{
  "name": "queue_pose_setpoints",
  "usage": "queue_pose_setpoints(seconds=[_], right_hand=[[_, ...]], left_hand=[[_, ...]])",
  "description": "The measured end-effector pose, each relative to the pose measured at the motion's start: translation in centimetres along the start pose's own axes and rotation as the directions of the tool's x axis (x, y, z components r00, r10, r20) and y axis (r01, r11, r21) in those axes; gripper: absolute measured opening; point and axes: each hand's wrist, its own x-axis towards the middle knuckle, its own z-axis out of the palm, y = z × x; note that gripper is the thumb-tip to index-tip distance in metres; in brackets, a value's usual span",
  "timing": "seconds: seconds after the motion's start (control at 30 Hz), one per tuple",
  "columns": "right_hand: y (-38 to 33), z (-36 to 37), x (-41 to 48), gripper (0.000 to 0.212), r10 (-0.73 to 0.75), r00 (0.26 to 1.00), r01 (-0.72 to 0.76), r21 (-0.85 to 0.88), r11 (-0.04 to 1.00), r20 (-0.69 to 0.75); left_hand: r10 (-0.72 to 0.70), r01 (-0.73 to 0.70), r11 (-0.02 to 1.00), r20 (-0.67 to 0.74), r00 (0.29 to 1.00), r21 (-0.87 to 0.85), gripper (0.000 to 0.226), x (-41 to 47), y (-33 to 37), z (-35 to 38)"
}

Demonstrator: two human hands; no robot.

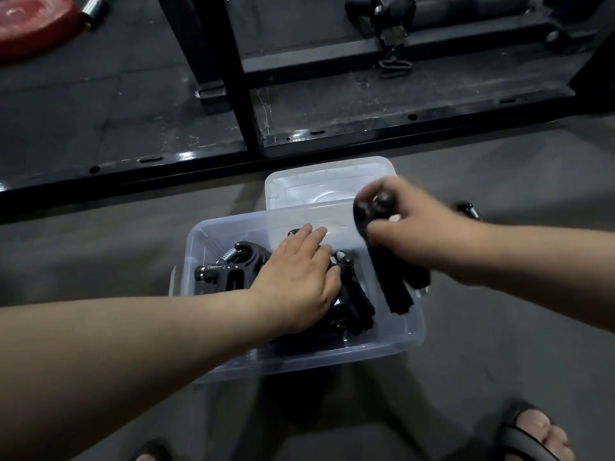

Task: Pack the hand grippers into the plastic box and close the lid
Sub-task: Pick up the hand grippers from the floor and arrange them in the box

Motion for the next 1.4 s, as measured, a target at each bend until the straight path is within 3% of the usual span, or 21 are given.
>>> queue_pose_setpoints(seconds=[0.17, 0.23, 0.33, 0.47, 0.57, 0.67, 0.77, 0.9, 1.03, 1.07, 1.13, 1.2, 1.27, 1.33, 1.4], right_hand=[[1.7, 3.5, 1.8, 0.041, 0.124, 0.978, -0.081, -0.242, 0.967, 0.169], [2.8, 5.1, 2.6, 0.044, 0.186, 0.975, -0.158, -0.205, 0.966, 0.124], [4.7, 7.3, 3.5, 0.035, 0.263, 0.963, -0.268, -0.106, 0.958, -0.056], [7.8, 8.9, 4.8, 0.022, 0.142, 0.990, -0.129, -0.497, 0.858, -0.011], [9.0, 9.3, 4.8, 0.047, 0.150, 0.987, -0.085, -0.622, 0.779, 0.053], [8.4, 9.0, 3.8, 0.043, 0.231, 0.960, -0.067, -0.670, 0.740, 0.159], [9.1, 9.5, 2.9, 0.075, 0.314, 0.933, -0.141, -0.625, 0.768, 0.174], [8.9, 10.7, 1.8, 0.088, 0.440, 0.879, -0.145, -0.774, 0.616, 0.186], [8.2, 10.8, 1.0, 0.098, 0.458, 0.854, 0.099, -0.942, 0.320, 0.245], [7.3, 10.6, 1.0, 0.089, 0.441, 0.854, 0.175, -0.950, 0.260, 0.278], [5.3, 8.9, 0.9, 0.056, 0.445, 0.785, 0.386, -0.902, 0.194, 0.432], [4.2, 6.9, 1.0, 0.031, 0.371, 0.746, 0.477, -0.833, 0.280, 0.552], [4.1, 5.8, 0.9, 0.023, 0.257, 0.761, 0.515, -0.796, 0.318, 0.595], [4.4, 6.2, 0.4, 0.022, 0.258, 0.770, 0.548, -0.812, 0.200, 0.583], [4.6, 6.7, -0.1, 0.030, 0.291, 0.774, 0.543, -0.826, 0.154, 0.563]], left_hand=[[-0.001, 0.001, 1.000, -0.007, 1.000, -0.011, 0.068, 0.1, 0.0, 0.1], [-0.002, 0.002, 1.000, -0.013, 1.000, -0.004, 0.063, 0.1, -0.2, 0.2], [0.001, -0.001, 1.000, -0.018, 1.000, 0.005, 0.066, 0.1, -0.2, 0.2], [-0.004, 0.004, 1.000, -0.019, 1.000, -0.013, 0.069, 0.1, -0.1, 0.2], [-0.005, 0.005, 1.000, -0.023, 1.000, -0.010, 0.068, 0.1, -0.2, 0.3], [-0.009, 0.009, 1.000, -0.022, 1.000, -0.019, 0.066, 0.1, -0.1, 0.3], [-0.015, 0.014, 0.999, -0.028, 1.000, -0.029, 0.064, 0.1, -0.1, 0.4], [-0.010, 0.009, 1.000, -0.033, 0.999, -0.017, 0.067, 0.1, -0.1, 0.4], [-0.012, 0.011, 1.000, -0.029, 1.000, -0.020, 0.065, 0.0, -0.1, 0.3], [-0.010, 0.010, 1.000, -0.027, 1.000, -0.022, 0.066, 0.0, -0.1, 0.3], [-0.014, 0.013, 1.000, -0.021, 1.000, -0.027, 0.063, 0.1, -0.1, 0.3], [-0.017, 0.017, 0.999, -0.021, 1.000, -0.027, 0.060, 0.1, -0.2, 0.3], [-0.015, 0.014, 1.000, -0.025, 1.000, -0.022, 0.061, 0.1, -0.1, 0.3], [-0.010, 0.010, 1.000, -0.024, 1.000, -0.021, 0.064, 0.1, -0.2, 0.3], [-0.006, 0.006, 1.000, -0.027, 1.000, -0.020, 0.067, 0.1, -0.2, 0.3]])
